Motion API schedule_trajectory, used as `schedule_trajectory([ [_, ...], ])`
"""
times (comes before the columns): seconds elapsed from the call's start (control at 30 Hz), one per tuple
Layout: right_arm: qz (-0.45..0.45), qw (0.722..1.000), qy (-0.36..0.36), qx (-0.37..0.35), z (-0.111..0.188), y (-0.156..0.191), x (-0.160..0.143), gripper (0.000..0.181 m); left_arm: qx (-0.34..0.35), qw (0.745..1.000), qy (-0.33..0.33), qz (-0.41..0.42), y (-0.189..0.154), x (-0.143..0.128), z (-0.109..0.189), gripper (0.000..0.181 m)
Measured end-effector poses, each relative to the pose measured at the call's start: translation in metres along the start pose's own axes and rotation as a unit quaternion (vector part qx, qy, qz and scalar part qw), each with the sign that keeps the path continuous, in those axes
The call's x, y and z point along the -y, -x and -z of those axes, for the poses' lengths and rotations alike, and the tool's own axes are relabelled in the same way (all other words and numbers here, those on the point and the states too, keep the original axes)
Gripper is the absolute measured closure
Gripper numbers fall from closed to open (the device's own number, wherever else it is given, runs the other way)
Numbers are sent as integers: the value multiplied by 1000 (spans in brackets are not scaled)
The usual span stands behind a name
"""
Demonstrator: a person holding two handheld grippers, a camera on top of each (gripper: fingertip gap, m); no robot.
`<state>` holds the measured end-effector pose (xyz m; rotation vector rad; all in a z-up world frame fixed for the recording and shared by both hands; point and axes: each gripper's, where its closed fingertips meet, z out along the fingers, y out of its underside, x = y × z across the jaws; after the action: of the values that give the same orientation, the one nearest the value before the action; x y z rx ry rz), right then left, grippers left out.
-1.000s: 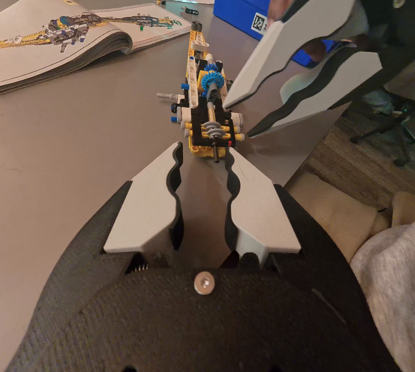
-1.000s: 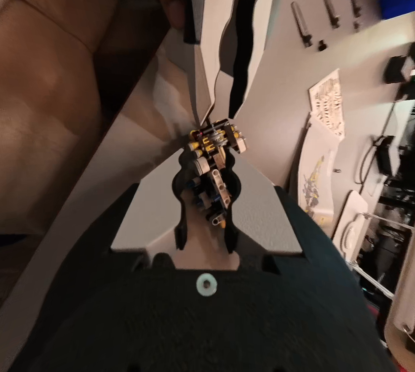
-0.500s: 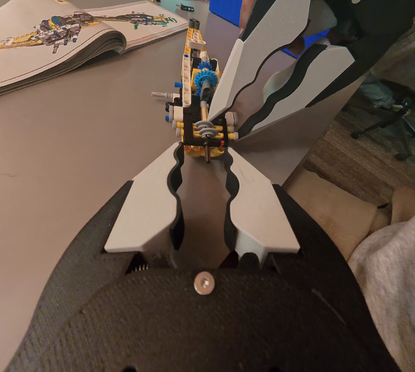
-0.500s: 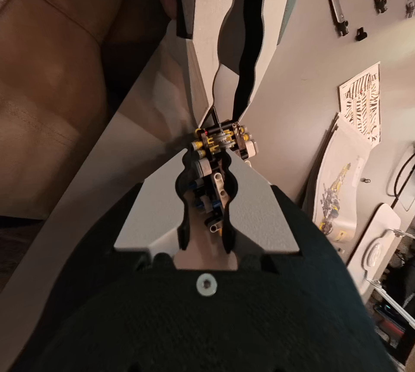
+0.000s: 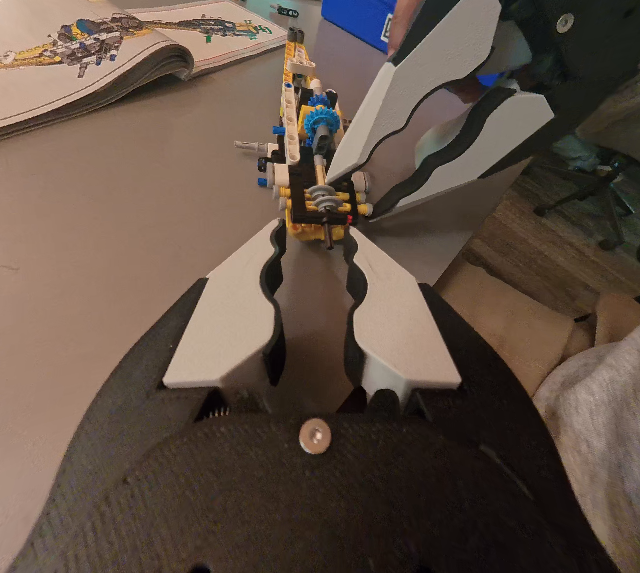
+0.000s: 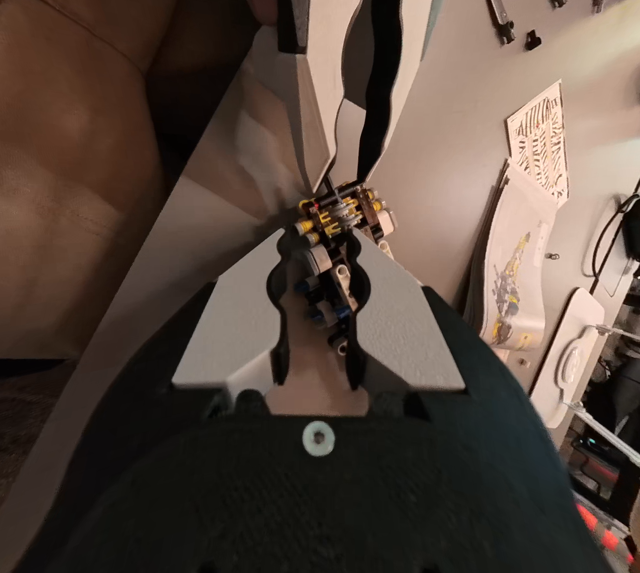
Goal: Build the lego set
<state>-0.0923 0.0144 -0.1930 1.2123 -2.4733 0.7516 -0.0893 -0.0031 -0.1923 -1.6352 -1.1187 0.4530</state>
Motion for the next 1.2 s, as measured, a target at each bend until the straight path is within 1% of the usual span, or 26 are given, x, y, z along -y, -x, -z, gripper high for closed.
schedule_trajectory([
  [0.2,-51,998,-26,-28,12,4,3,149,-9,1000,-1,25,2,2,1,141],
  [0.33,-89,993,-40,-71,18,0,1,151,7,1000,8,13,2,2,0,138],
  [0.43,-136,983,-68,-101,21,-1,5,154,28,999,15,-2,3,4,-2,134],
  [0.53,-179,971,-91,-128,21,1,9,155,38,999,21,-11,4,6,-3,133],
  [0.67,-222,953,-101,-178,25,1,5,156,48,998,24,-10,8,11,-5,133],
  [0.73,-251,943,-104,-192,26,4,-1,156,41,999,28,-7,6,13,-6,133],
  [0.87,-291,930,-108,-195,25,12,-9,156,46,998,43,-6,8,11,-10,131],
  [0.93,-299,929,-105,-193,24,14,-12,156,46,998,42,-4,8,11,-11,135],
  [1.0,-306,928,-104,-187,22,15,-14,156,45,998,46,-6,7,9,-12,135],
  [1.1,-321,925,-111,-168,18,17,-12,156,35,998,44,-4,4,10,-12,145],
  [1.2,-330,923,-122,-155,15,19,-8,155,35,998,45,-13,4,9,-12,145],
])
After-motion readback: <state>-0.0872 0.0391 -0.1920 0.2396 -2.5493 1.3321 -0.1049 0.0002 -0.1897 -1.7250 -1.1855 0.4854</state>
